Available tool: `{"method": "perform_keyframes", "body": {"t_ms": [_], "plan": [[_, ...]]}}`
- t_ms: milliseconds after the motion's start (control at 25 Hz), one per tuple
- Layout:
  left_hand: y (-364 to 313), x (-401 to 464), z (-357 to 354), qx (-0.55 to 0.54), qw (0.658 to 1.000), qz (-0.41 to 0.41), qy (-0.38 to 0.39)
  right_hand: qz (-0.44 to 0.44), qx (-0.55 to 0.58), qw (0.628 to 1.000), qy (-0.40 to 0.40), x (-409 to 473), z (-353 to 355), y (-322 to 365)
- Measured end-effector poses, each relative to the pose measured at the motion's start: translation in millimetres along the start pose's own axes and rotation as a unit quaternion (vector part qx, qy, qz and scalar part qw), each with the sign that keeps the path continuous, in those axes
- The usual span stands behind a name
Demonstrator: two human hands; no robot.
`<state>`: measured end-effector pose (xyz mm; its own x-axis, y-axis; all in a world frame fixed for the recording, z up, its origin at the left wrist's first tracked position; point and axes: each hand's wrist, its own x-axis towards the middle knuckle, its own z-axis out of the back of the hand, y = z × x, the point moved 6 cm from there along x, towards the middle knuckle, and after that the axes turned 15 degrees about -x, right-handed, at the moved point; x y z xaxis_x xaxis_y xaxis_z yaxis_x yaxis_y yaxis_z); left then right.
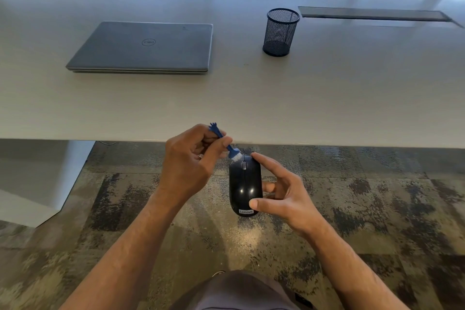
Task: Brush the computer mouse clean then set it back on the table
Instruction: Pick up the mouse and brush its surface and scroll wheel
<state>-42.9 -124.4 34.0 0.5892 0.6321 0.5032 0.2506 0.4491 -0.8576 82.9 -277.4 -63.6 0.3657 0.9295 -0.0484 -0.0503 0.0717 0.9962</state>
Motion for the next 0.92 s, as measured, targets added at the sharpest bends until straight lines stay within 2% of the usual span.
{"method": "perform_keyframes", "body": {"t_ms": [160, 320, 480, 720, 920], "plan": [[-5.9, -3.8, -14.4, -0.020, 0.998, -0.023, 0.058, 0.004, 0.010, 1.000, 0.000, 0.7, -1.8, 0.9], [4.1, -2.8, -6.2, -0.014, 0.999, 0.010, 0.029, 0.004, 0.010, 1.000, -0.011, -1.0, 0.7, 0.8], [1.1, -3.2, -0.8, 0.010, 1.000, -0.005, 0.013, 0.001, 0.012, 1.000, -0.014, -1.9, 1.1, -0.2], [-6.5, -8.0, -15.5, 0.014, 0.997, -0.045, 0.066, -0.001, 0.015, 1.000, -0.011, -1.2, 1.3, -1.2], [2.2, -3.3, -0.4, 0.003, 1.000, 0.007, 0.004, 0.000, 0.015, 1.000, -0.008, -3.5, 2.7, -2.1]]}}
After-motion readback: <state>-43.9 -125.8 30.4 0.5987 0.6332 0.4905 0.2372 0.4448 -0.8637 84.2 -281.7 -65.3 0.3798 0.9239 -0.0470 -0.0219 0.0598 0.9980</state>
